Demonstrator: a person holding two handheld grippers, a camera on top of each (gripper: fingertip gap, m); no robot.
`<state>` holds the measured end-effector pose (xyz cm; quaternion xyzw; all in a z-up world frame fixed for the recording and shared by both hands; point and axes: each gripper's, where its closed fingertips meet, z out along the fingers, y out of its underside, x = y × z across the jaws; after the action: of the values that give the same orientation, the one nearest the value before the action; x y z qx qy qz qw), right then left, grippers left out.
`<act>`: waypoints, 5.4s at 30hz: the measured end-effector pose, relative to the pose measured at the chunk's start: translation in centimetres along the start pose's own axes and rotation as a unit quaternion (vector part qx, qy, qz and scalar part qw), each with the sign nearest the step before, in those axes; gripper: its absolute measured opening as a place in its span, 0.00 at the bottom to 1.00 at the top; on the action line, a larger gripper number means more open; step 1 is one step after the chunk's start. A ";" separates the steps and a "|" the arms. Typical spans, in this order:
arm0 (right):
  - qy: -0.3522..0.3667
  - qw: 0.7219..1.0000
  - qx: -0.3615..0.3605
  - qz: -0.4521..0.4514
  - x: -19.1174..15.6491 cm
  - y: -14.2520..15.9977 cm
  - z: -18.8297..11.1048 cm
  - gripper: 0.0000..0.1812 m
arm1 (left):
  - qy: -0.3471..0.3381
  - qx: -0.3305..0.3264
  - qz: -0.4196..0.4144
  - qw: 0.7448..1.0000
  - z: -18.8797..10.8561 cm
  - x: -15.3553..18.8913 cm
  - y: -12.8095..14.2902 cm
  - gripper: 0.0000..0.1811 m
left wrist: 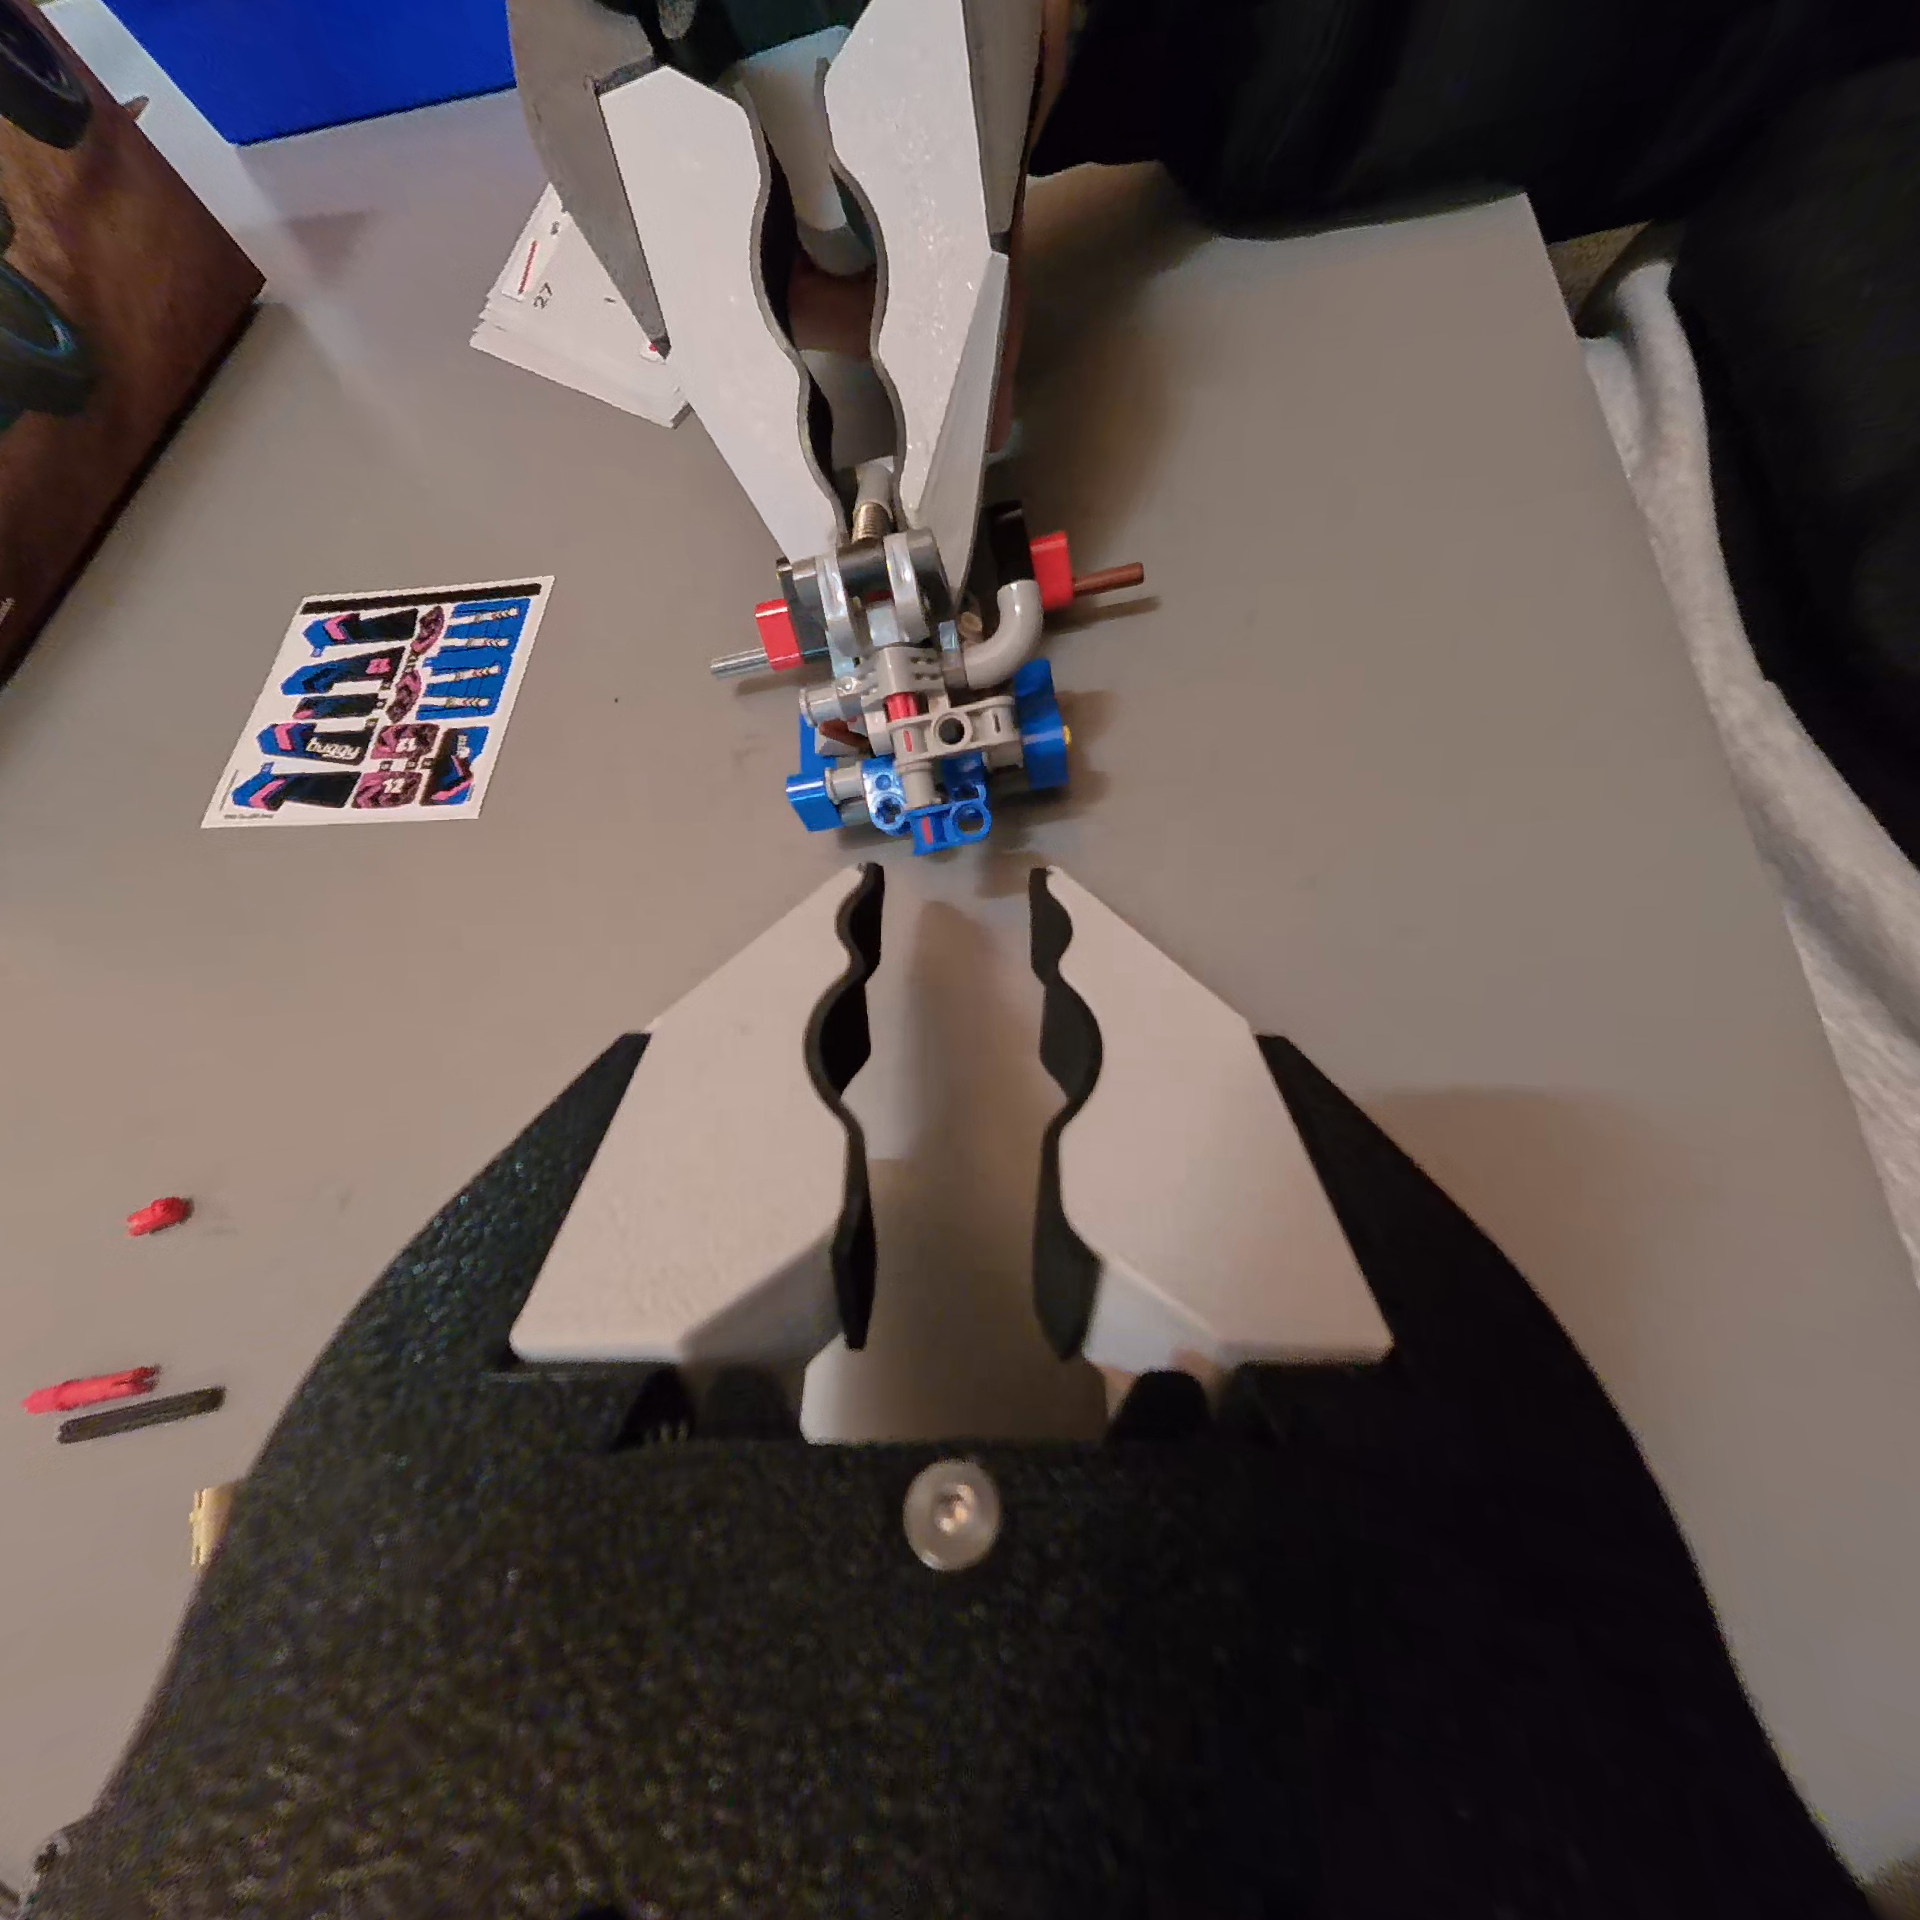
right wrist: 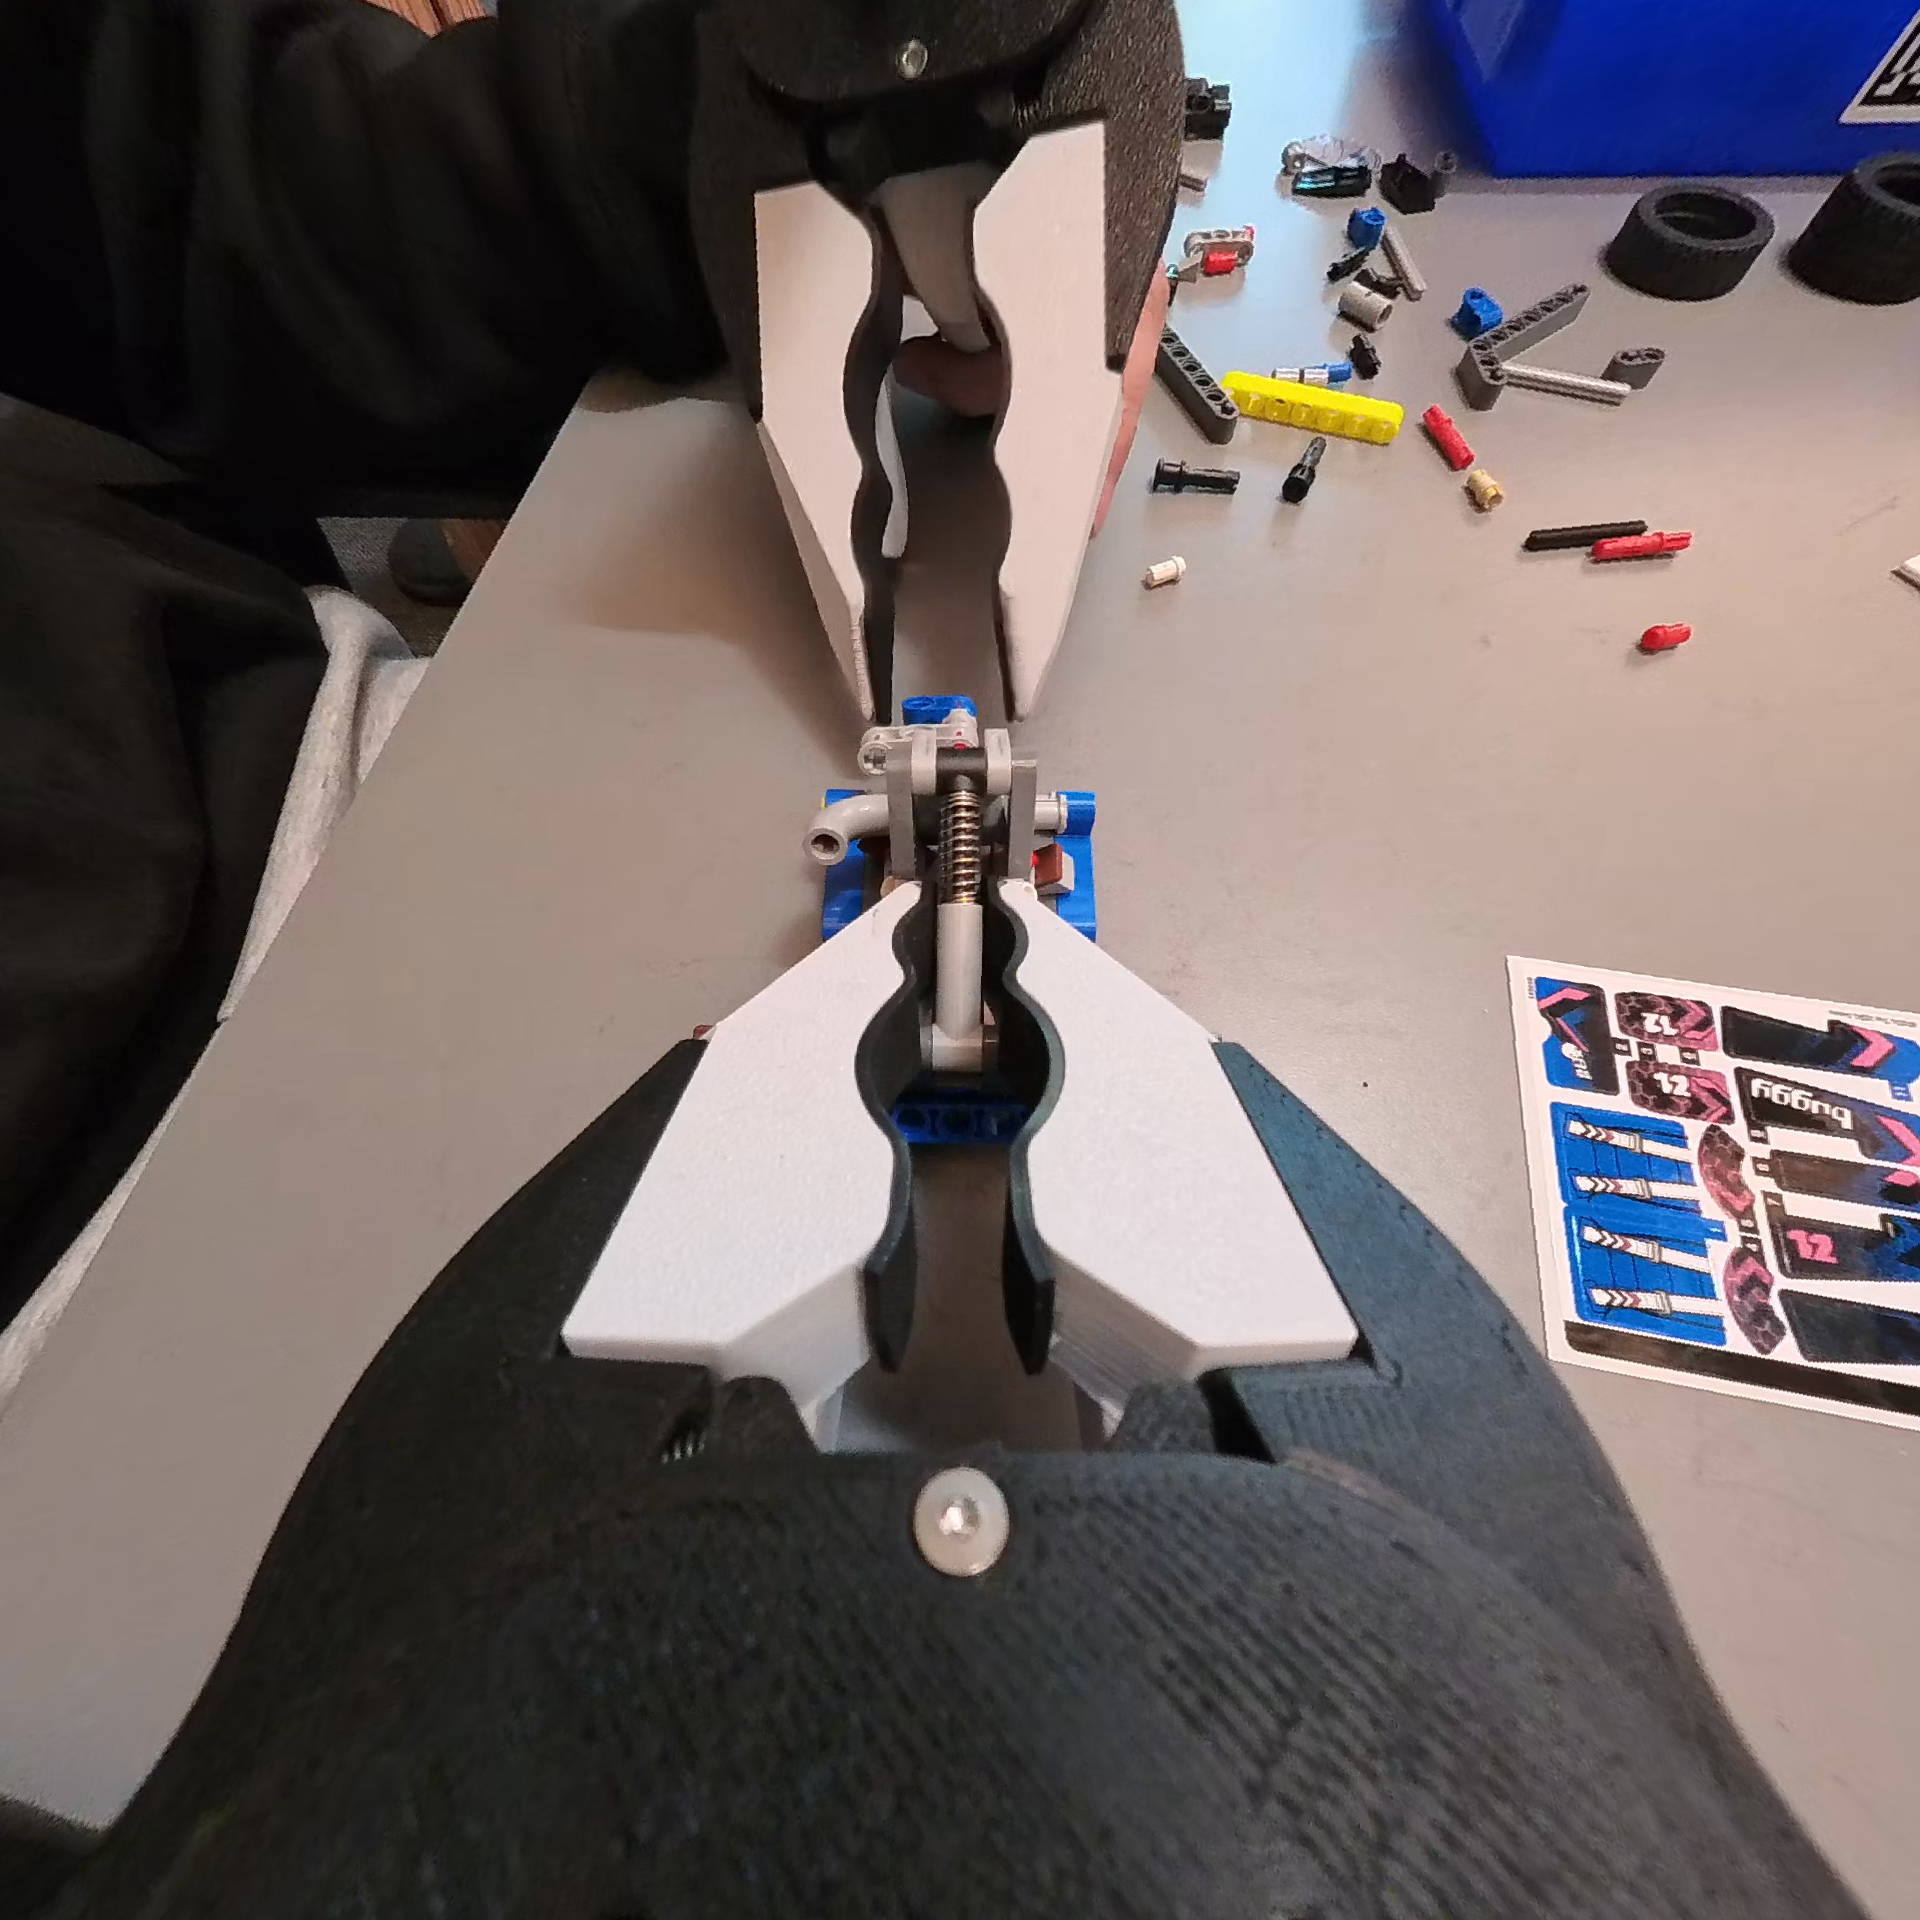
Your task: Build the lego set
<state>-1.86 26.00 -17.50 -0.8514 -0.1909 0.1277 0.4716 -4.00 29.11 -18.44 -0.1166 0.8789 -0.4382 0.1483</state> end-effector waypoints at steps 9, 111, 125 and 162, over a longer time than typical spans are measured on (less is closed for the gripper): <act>0.000 1.000 0.000 0.000 0.0 0.0 0.0 0.03 | 0.001 -0.005 0.000 1.000 0.1 0.0 0.1 0.14; -0.042 0.949 0.291 -0.116 -3.1 -6.5 -6.7 0.03 | 0.103 0.138 -0.260 0.950 -6.6 1.6 -8.9 0.06; -0.031 0.966 0.235 -0.103 -2.5 -5.3 -4.9 0.03 | 0.125 0.125 -0.322 0.930 -5.4 1.4 -8.0 0.06; -0.036 0.978 0.190 -0.074 -2.3 -4.5 -3.6 0.03 | 0.133 0.113 -0.325 0.929 -4.4 1.3 -7.1 0.06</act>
<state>-3.39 24.44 -11.69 -0.7244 -0.2423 0.1573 0.6259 -6.24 27.69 -10.42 -0.3192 0.7488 -0.5707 -0.1083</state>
